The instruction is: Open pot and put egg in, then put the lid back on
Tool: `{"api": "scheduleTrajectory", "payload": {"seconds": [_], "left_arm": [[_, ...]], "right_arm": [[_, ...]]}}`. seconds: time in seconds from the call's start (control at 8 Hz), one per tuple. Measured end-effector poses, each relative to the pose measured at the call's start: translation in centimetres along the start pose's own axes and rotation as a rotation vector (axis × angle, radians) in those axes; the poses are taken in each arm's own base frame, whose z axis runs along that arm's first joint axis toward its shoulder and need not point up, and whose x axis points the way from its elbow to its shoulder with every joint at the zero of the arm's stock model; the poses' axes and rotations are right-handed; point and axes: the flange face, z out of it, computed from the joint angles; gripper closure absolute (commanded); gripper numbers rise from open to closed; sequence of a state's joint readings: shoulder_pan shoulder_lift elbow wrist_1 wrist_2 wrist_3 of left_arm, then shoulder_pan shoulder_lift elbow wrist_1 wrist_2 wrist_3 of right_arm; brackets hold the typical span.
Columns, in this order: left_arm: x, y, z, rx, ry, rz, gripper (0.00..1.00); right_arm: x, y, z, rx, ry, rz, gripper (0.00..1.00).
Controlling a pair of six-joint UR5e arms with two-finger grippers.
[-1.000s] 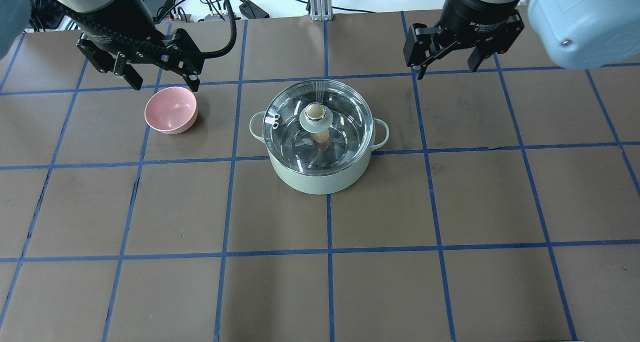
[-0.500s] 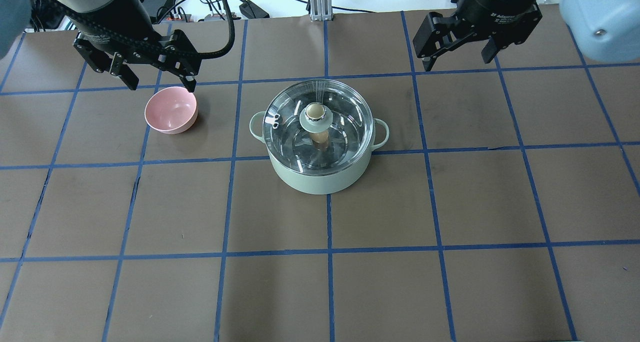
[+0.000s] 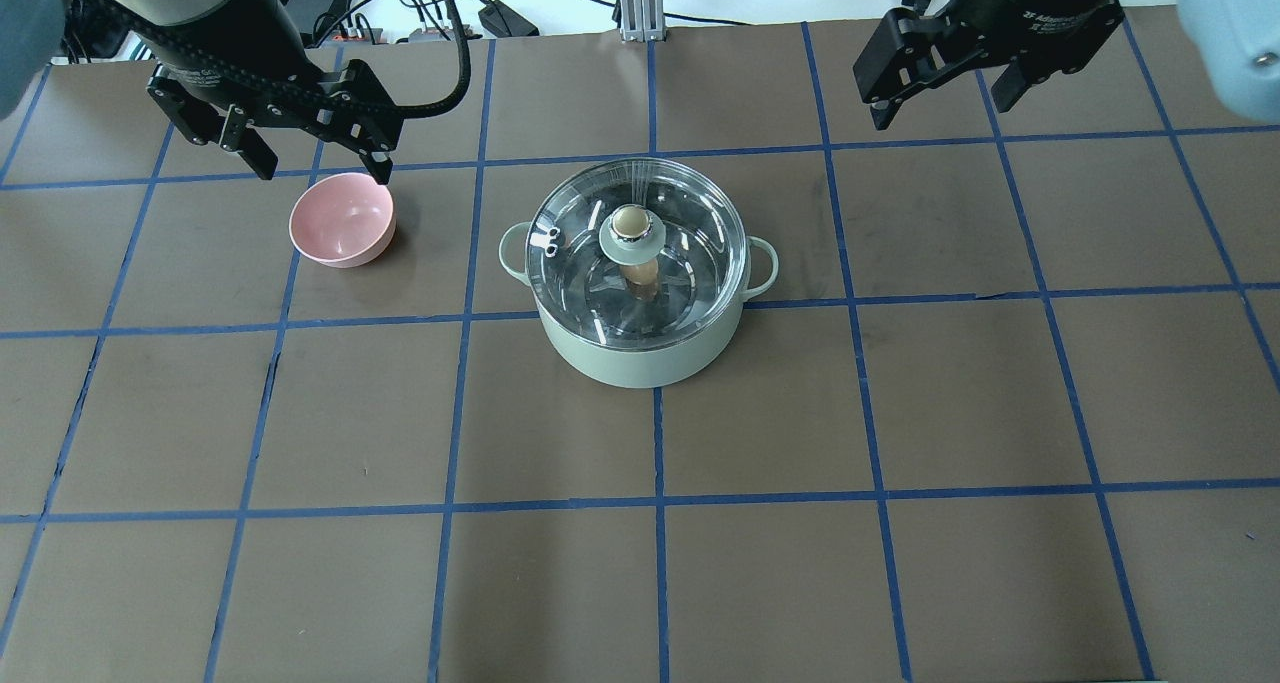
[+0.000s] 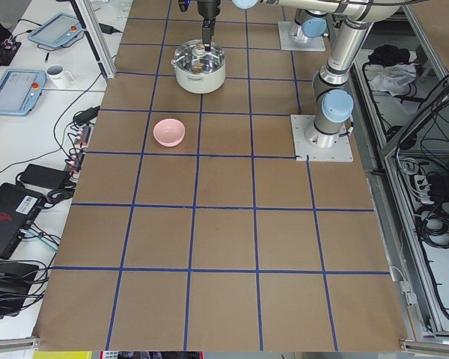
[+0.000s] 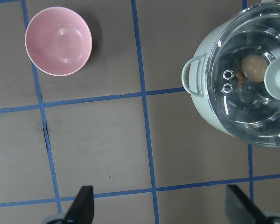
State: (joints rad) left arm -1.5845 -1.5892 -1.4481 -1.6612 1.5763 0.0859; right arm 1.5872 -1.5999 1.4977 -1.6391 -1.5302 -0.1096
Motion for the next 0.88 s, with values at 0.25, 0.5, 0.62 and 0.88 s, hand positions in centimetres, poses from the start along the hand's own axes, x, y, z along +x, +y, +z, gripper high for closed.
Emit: {"api": "scheduleTrajectory", "payload": {"seconds": [0.25, 0.5, 0.62, 0.88], "left_arm": [[0.01, -0.01, -0.01, 0.001, 0.000, 0.000, 0.00], [0.01, -0.01, -0.01, 0.001, 0.001, 0.000, 0.00], [0.01, -0.01, -0.01, 0.001, 0.000, 0.000, 0.00], [0.03, -0.02, -0.01, 0.002, 0.001, 0.000, 0.00]], "right_arm": [[-0.08, 1.14, -0.90, -0.006, 0.002, 0.000, 0.00], [0.12, 1.50, -0.97, -0.020, 0.008, 0.002, 0.00], [0.32, 1.47, -0.76, -0.029, 0.009, 0.006, 0.00], [0.90, 1.51, -0.56, -0.045, 0.009, 0.018, 0.00]]}}
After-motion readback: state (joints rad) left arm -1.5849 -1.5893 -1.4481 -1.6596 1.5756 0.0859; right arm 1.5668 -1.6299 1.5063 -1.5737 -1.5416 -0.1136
